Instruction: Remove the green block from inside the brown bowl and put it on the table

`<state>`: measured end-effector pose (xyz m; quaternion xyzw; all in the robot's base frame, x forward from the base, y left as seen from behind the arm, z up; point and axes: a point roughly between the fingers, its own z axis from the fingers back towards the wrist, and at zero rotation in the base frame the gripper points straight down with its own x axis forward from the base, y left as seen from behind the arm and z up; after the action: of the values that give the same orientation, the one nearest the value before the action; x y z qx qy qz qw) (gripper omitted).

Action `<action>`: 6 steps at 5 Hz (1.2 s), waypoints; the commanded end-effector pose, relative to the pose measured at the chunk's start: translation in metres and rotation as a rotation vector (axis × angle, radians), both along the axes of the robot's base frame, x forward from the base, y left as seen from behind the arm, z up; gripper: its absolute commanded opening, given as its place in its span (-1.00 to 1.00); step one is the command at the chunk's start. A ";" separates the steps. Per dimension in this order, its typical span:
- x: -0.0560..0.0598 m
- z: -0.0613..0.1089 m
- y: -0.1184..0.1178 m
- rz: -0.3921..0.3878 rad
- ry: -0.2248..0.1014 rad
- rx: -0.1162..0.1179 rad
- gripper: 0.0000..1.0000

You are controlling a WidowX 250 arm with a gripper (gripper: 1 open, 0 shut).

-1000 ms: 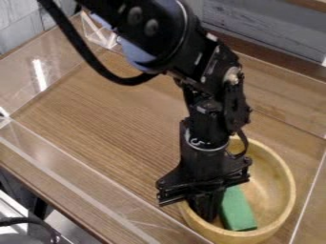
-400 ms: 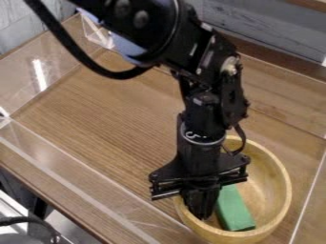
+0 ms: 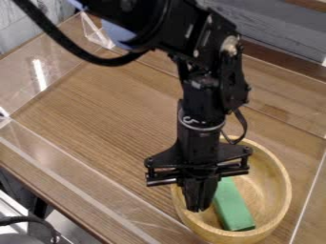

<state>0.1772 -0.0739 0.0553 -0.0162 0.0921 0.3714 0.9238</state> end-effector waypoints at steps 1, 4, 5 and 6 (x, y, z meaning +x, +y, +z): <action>0.010 0.019 0.004 -0.035 -0.062 -0.019 -1.00; 0.030 0.072 0.052 0.009 -0.155 -0.025 -1.00; 0.041 0.094 0.067 0.116 -0.205 -0.021 -1.00; 0.049 0.097 0.080 0.225 -0.242 -0.015 -1.00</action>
<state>0.2213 0.0042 0.1406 -0.0690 0.0020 0.4679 0.8811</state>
